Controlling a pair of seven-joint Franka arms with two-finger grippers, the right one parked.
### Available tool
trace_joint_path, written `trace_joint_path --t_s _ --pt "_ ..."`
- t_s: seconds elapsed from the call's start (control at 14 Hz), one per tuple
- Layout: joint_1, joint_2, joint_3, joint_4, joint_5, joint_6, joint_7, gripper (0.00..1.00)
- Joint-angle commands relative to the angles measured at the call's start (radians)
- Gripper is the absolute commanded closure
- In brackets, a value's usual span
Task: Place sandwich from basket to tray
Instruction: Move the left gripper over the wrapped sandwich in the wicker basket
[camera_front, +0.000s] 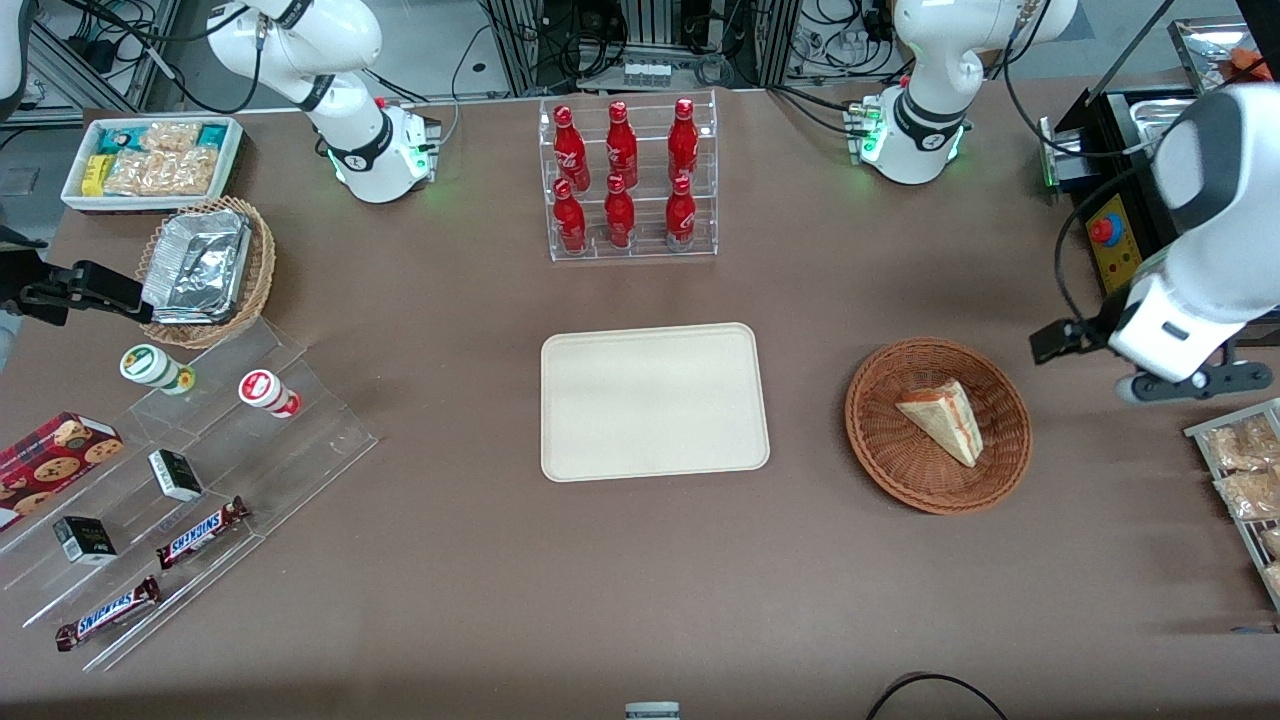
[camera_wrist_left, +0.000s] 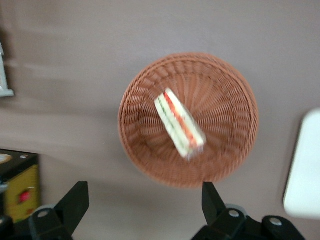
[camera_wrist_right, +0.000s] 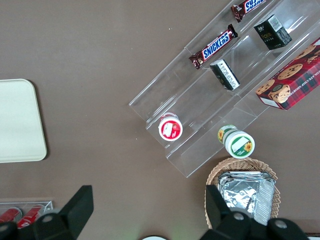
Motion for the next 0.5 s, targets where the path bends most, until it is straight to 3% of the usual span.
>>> trace_joint_path --t_s 0.0,0.29,0.43 --pt "0.000 -0.028 -0.017 -0.158 0.012 0.198 -0.247 0.00" --pt "-0.003 -0.036 -0.059 -0.329 0.012 0.436 -0.490 0.00" --pt "-0.003 -0.016 -0.083 -0.369 0.012 0.481 -0.506 0.00"
